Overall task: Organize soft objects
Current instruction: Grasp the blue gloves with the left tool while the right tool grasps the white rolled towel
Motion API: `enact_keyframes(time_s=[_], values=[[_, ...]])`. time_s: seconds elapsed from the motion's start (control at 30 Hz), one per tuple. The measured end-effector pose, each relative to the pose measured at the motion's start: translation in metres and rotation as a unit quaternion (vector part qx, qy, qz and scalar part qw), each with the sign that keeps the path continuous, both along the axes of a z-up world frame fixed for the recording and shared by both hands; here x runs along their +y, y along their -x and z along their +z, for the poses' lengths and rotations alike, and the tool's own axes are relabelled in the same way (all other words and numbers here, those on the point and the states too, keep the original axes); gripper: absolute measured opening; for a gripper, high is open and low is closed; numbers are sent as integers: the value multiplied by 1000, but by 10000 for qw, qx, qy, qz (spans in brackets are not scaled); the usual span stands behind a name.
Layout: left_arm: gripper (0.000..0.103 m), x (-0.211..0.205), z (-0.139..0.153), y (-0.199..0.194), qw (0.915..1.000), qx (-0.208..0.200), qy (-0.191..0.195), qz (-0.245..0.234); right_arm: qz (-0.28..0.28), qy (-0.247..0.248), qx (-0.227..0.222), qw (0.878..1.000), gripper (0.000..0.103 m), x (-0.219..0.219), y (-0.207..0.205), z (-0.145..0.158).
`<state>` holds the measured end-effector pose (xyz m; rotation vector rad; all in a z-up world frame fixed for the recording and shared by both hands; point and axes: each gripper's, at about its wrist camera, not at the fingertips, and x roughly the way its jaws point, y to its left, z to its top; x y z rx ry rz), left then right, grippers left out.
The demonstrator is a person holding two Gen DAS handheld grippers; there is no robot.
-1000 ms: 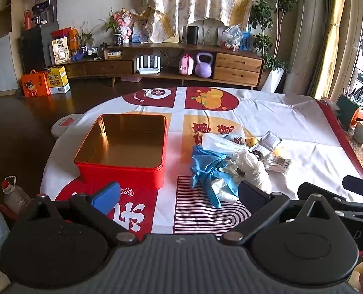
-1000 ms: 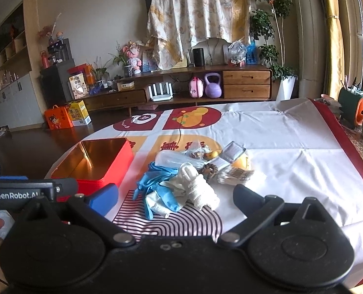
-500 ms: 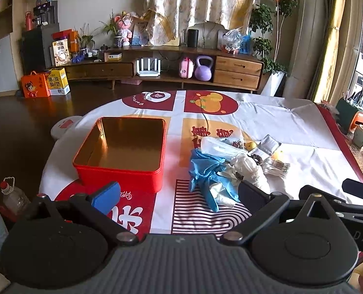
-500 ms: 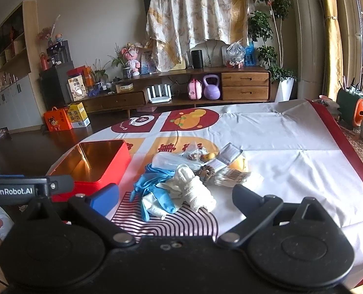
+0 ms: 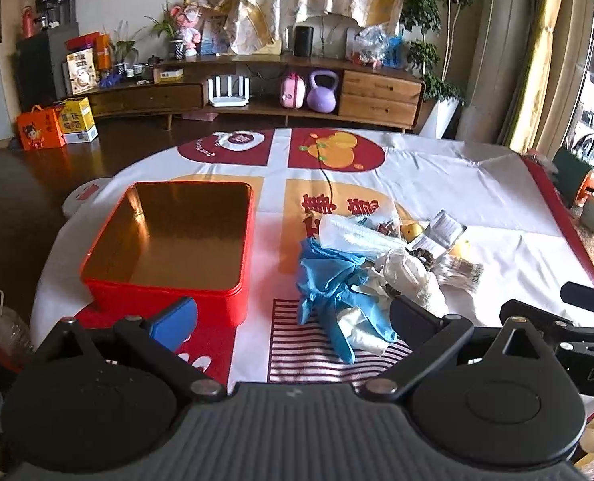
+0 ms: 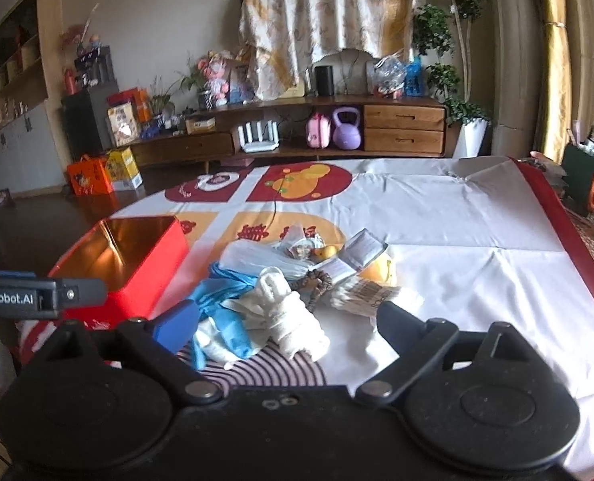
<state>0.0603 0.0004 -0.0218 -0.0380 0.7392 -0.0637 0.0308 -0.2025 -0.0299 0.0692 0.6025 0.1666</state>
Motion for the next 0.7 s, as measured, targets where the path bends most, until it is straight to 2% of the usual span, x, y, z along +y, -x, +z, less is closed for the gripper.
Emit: enact_keyframes(time_s=[0.1,0.33,0.47,0.6,0.7], values=[[103,-5,-9,-17,9999,128,-6,-30,231,198,189,9994,84,0,-17,-12],[103,-20,-28,-55,9991,202,-296,-228,685,388,433,9960,82,6,-45,-33],[102,-26,-43,-83,9977,358,-542,-206,778,494,537,9943,72,8,-62,-42],[102,-32,-55,-106,9962,438,-708,-246,850,593,633,9926,72,7,-75,-50],[102,-32,-65,-122,9958,564,-688,-230,894,633,672,9917,71,8,-83,-55]])
